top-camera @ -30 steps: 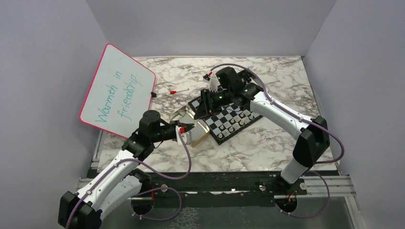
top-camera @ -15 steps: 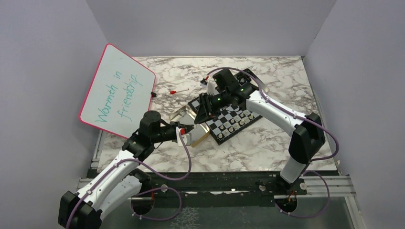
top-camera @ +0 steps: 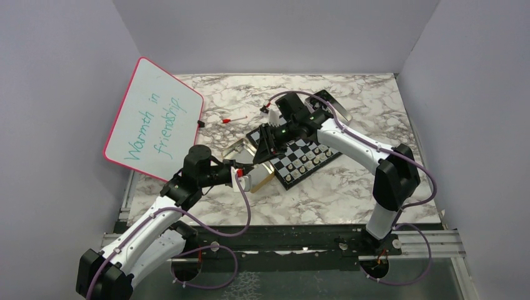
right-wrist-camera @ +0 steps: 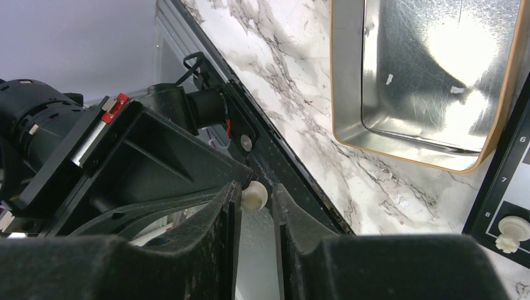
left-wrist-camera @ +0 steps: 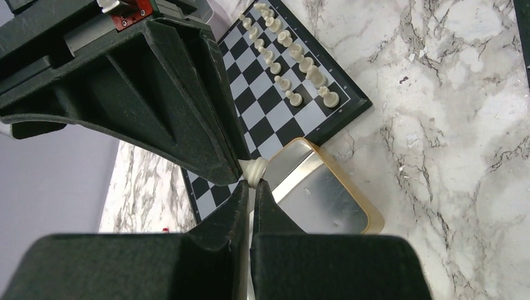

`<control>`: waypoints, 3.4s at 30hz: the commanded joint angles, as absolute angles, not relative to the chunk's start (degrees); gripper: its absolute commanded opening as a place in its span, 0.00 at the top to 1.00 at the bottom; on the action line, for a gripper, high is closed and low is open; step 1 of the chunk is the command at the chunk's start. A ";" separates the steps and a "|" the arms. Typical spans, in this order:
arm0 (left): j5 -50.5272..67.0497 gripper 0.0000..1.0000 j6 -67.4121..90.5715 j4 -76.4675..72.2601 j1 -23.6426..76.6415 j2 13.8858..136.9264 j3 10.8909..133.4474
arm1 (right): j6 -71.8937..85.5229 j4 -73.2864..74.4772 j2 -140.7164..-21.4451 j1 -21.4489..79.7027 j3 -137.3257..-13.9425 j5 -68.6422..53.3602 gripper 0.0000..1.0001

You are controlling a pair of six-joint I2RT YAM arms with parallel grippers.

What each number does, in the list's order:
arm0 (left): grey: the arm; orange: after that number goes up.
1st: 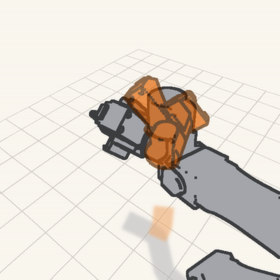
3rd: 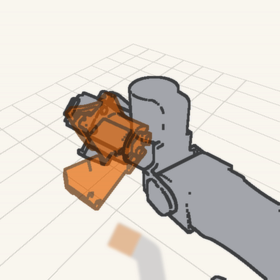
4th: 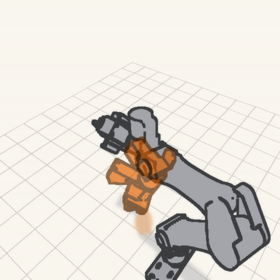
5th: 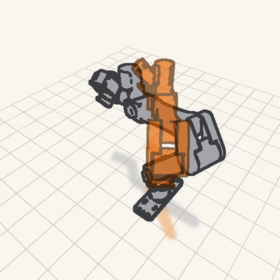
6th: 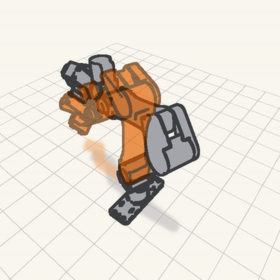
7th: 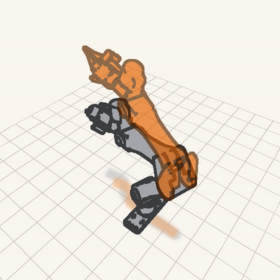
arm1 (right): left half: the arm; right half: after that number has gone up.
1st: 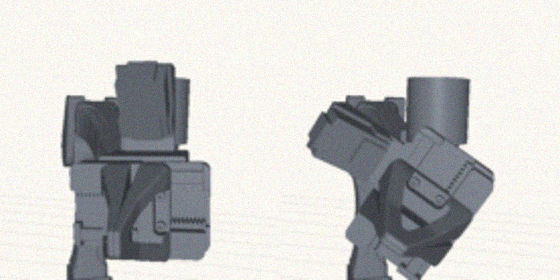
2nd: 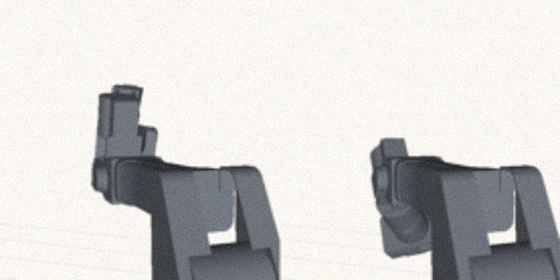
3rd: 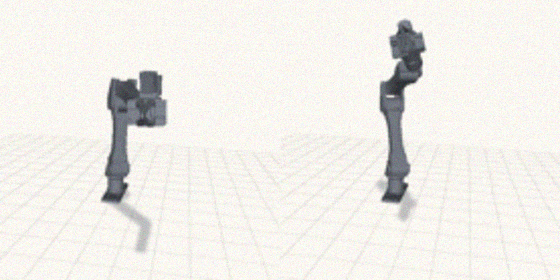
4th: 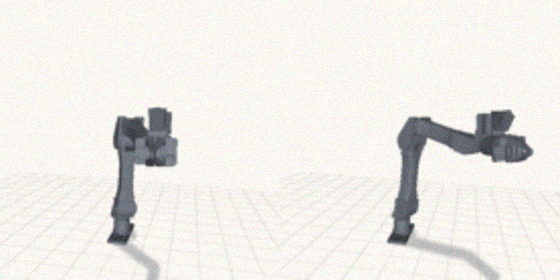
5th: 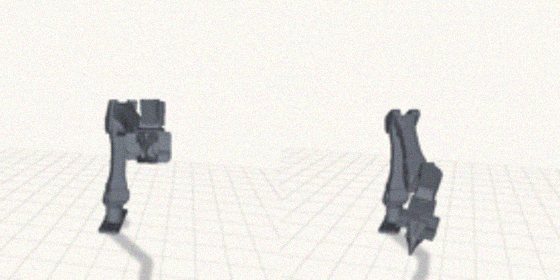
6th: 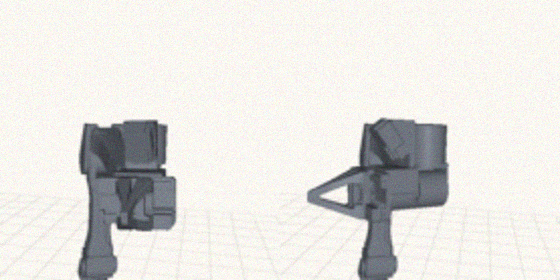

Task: Set up the chess pieces on the board
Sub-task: Place the chess piece on the chessboard.

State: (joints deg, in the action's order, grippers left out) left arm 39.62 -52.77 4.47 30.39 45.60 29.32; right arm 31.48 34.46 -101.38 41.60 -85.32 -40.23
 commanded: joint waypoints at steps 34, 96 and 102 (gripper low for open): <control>6.70 0.01 -1.36 -1.01 30.59 51.45 37.49 | 15.53 11.50 -70.75 40.03 -59.01 18.26 0.97; -0.04 0.01 3.30 13.18 29.97 53.04 38.32 | 22.72 -14.33 -82.28 18.06 -33.90 20.85 0.95; -0.08 0.01 3.05 13.18 29.97 53.78 38.69 | 23.20 -14.58 -82.90 18.07 -33.75 21.53 0.94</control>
State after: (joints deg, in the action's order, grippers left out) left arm 0.56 3.60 14.66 30.06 53.58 38.74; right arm 22.50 -12.47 -82.13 18.35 -33.56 20.67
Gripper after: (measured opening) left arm 0.989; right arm 0.136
